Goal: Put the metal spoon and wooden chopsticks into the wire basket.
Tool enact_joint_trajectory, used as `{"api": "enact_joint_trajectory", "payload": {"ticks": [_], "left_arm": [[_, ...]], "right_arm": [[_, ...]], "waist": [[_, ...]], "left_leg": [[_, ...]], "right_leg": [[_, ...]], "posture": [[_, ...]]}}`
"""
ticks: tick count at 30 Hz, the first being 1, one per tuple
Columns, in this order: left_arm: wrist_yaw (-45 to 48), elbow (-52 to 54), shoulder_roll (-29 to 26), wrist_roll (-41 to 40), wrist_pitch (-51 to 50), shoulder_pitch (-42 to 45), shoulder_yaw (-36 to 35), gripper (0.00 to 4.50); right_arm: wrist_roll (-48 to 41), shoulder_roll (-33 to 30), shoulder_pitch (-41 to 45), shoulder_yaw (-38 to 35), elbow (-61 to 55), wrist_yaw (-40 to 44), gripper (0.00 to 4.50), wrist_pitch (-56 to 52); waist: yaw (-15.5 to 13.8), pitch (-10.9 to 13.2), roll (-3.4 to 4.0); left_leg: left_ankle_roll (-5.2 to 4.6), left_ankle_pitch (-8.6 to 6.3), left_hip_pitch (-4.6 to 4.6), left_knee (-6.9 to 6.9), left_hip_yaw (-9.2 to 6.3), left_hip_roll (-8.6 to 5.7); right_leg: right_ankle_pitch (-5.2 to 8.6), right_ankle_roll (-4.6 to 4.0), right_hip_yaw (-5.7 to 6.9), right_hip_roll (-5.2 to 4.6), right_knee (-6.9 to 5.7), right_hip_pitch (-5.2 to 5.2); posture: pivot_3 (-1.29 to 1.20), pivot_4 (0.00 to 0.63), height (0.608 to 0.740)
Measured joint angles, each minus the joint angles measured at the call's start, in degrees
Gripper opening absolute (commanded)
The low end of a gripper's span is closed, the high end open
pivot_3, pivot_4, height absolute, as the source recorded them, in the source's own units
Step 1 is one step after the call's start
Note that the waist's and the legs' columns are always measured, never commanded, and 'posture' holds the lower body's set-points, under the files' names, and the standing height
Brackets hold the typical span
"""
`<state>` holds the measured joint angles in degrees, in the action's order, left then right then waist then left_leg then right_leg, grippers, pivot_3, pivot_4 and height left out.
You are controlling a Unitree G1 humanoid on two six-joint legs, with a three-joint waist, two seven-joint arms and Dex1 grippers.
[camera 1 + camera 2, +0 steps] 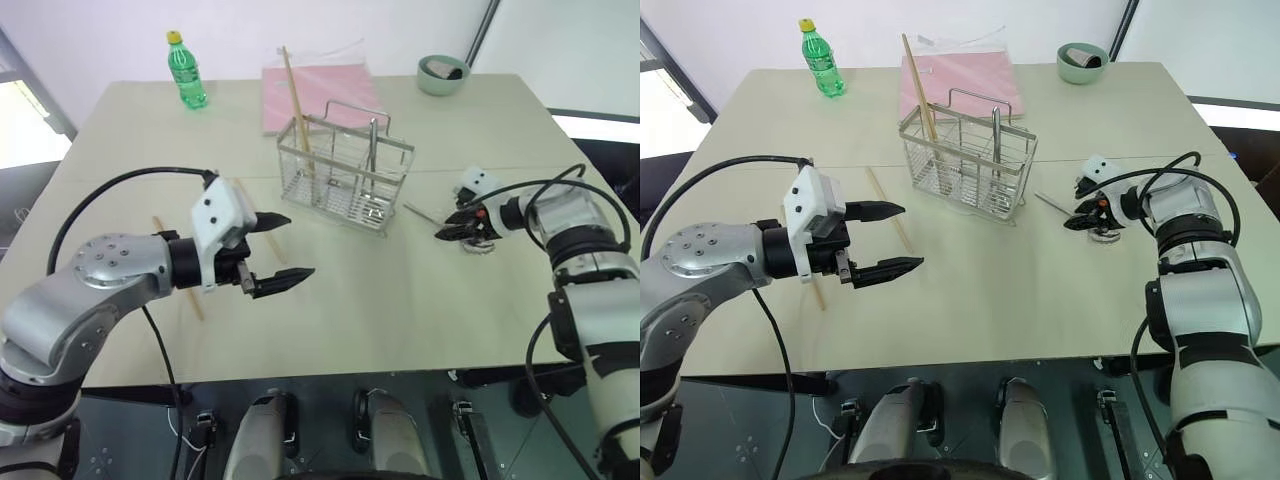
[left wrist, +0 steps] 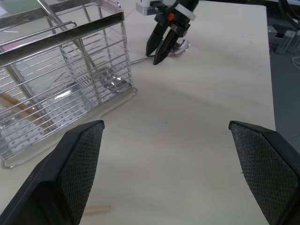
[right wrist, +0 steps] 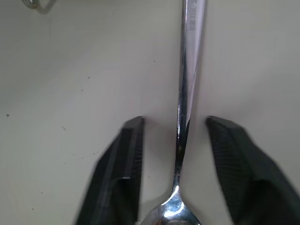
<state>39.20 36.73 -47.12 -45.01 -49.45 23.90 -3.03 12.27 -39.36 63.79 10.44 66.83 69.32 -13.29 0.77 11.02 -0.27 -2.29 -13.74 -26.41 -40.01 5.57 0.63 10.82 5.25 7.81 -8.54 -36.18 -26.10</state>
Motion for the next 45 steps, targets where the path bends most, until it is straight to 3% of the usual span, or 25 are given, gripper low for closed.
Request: {"api": "enact_joint_trajectory", "payload": {"ticks": [1, 8, 13, 18, 22, 28, 36, 45], "left_arm": [[-0.05, -0.09, 0.02, -0.01, 0.0, 0.2, -0.02, 4.5], [0.09, -0.87, 0.03, 0.07, 0.23, 0.67, -0.13, 4.5], [0.16, -1.97, 0.02, 0.39, 0.42, 1.48, -0.54, 4.5], [-0.16, -2.4, 0.47, 0.72, 0.46, 2.54, -0.57, 4.5], [-1.0, -3.03, 1.42, 1.09, 1.0, 4.08, -0.58, 4.5], [-3.53, -5.23, 3.69, 1.25, 1.0, 6.35, -1.1, 4.5], [-4.46, -6.16, 4.11, 1.49, 1.01, 7.49, -1.14, 4.5], [-5.12, -5.98, 4.06, 1.74, 0.89, 7.57, -1.29, 4.5]], "right_arm": [[-0.02, 0.02, -0.05, 0.0, -0.17, 0.09, 0.04, -0.05], [-0.18, 0.15, -0.35, -0.45, -0.36, -1.38, 0.04, -0.16], [-1.5, 0.18, -0.78, -3.17, 0.98, -8.99, 0.04, 0.06], [-12.25, 1.23, 1.73, -17.92, 5.05, -23.87, 0.04, -0.58], [-20.98, 2.7, 7.16, -26.14, 3.46, -23.99, 0.04, -3.34], [-34.69, 6.86, 14.46, -35.69, -4.21, -24.04, 0.04, -16.35], [-42.09, 13.65, 12.52, -36.58, -16.72, -25.5, 0.04, -24.84], [-42.82, 19.77, 1.29, -29.25, -30.09, -23.24, 0.04, -25.45]], "waist": [[0.0, 0.0, 0.0], [0.01, -0.01, -0.01], [-0.18, -0.01, -0.01], [0.02, 0.03, 0.04], [0.4, 0.04, 0.07], [-0.15, 0.06, 0.1], [-0.06, 0.06, 0.09], [-0.15, 0.06, 0.09]], "left_leg": [[0.0, 0.0, 0.0, 0.0, 0.0, 0.0], [0.0, 0.0, 0.03, -0.02, 0.0, 0.0], [0.0, 0.0, 0.02, -0.06, -0.03, -0.03], [0.04, 0.03, -0.02, -0.01, 0.02, -0.01], [0.04, 0.04, 0.01, 0.03, 0.04, 0.03], [0.01, 0.03, -0.01, 0.02, 0.0, 0.0], [-0.01, 0.02, -0.03, 0.04, -0.01, -0.01], [-0.01, 0.02, -0.07, 0.02, -0.02, -0.02]], "right_leg": [[0.0, 0.0, 0.0, 0.0, 0.0, 0.0], [0.0, 0.0, 0.0, 0.0, 0.0, 0.06], [0.0, 0.0, 0.01, -0.02, 0.01, 0.09], [-0.01, 0.0, 0.0, 0.0, -0.01, -0.01], [-0.01, 0.0, -0.02, 0.03, -0.02, -0.02], [-0.02, 0.01, -0.01, 0.01, -0.04, -0.01], [-0.02, 0.01, -0.01, 0.0, -0.09, -0.06], [-0.02, 0.01, -0.01, 0.0, -0.12, -0.12]], "posture": [[0.0, 0.15, 0.692], [0.0, 0.15, 0.692], [0.0, 0.15, 0.692], [0.0, 0.15, 0.692], [0.0, 0.15, 0.692], [0.0, 0.15, 0.692], [0.0, 0.15, 0.692], [0.0, 0.15, 0.692]]}}
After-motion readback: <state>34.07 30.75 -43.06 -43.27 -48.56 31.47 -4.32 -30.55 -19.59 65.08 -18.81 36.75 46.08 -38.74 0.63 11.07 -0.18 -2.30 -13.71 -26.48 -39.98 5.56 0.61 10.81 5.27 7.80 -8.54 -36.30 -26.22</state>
